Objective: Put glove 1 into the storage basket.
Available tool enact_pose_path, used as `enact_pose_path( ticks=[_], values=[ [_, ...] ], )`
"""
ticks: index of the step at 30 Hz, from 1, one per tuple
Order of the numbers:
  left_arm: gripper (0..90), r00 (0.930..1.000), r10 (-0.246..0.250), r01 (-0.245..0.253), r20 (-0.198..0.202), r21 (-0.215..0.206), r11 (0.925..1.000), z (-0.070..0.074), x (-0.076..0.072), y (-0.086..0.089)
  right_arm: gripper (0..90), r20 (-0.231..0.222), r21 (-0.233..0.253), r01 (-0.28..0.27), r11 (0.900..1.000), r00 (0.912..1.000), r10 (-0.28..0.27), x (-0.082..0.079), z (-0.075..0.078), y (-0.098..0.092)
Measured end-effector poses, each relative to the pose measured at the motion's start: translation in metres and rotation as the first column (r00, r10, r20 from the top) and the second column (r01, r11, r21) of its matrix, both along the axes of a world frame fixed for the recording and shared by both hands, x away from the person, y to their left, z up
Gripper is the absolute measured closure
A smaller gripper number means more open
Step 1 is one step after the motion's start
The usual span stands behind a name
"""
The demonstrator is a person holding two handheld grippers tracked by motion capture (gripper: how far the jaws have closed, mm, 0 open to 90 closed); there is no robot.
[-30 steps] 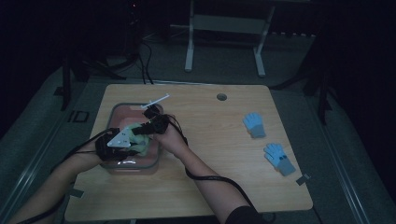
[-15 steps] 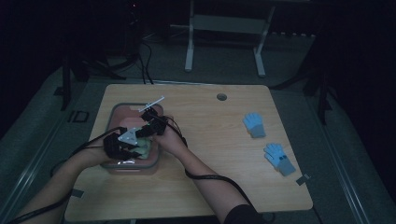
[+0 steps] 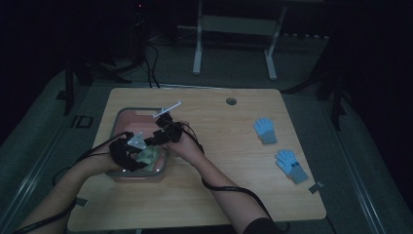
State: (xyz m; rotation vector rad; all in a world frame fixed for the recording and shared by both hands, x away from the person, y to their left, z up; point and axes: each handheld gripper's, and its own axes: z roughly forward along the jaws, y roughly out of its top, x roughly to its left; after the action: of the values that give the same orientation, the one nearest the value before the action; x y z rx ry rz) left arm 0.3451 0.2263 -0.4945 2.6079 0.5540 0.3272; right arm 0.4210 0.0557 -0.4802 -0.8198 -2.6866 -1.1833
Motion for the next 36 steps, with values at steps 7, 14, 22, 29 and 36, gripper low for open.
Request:
enact_pose_path(
  ticks=[7,14,22,29,36],
  values=[
    [31.5,0.9991,0.037,-0.036,0.022,-0.044,0.9984,0.011,-0.003,-0.001,38.5,0.016,0.037,-0.026,0.999,0.9995,0.026,-0.011,0.013,-0.015],
    [31.5,0.9977,0.055,-0.052,0.039,-0.092,0.9944,0.027,-0.009,-0.014,26.5,0.026,0.054,-0.079,0.995,0.9967,0.077,-0.019,0.024,-0.030],
    [31.4,0.9981,0.051,-0.045,0.035,-0.155,0.9869,0.045,-0.017,-0.031,22.1,0.055,0.081,-0.081,0.993,0.9956,0.076,-0.024,0.034,-0.058],
    [30.5,0.9975,0.071,-0.069,0.001,-0.200,0.9774,0.050,-0.018,-0.052,22.5,0.061,0.025,-0.058,0.998,0.9965,0.056,-0.027,0.034,-0.087],
    [30.5,0.9999,-0.001,0.003,0.012,-0.152,0.9883,0.045,-0.023,-0.080,22.3,0.091,0.024,-0.026,0.999,0.9956,0.024,-0.030,0.035,-0.117]
  ],
)
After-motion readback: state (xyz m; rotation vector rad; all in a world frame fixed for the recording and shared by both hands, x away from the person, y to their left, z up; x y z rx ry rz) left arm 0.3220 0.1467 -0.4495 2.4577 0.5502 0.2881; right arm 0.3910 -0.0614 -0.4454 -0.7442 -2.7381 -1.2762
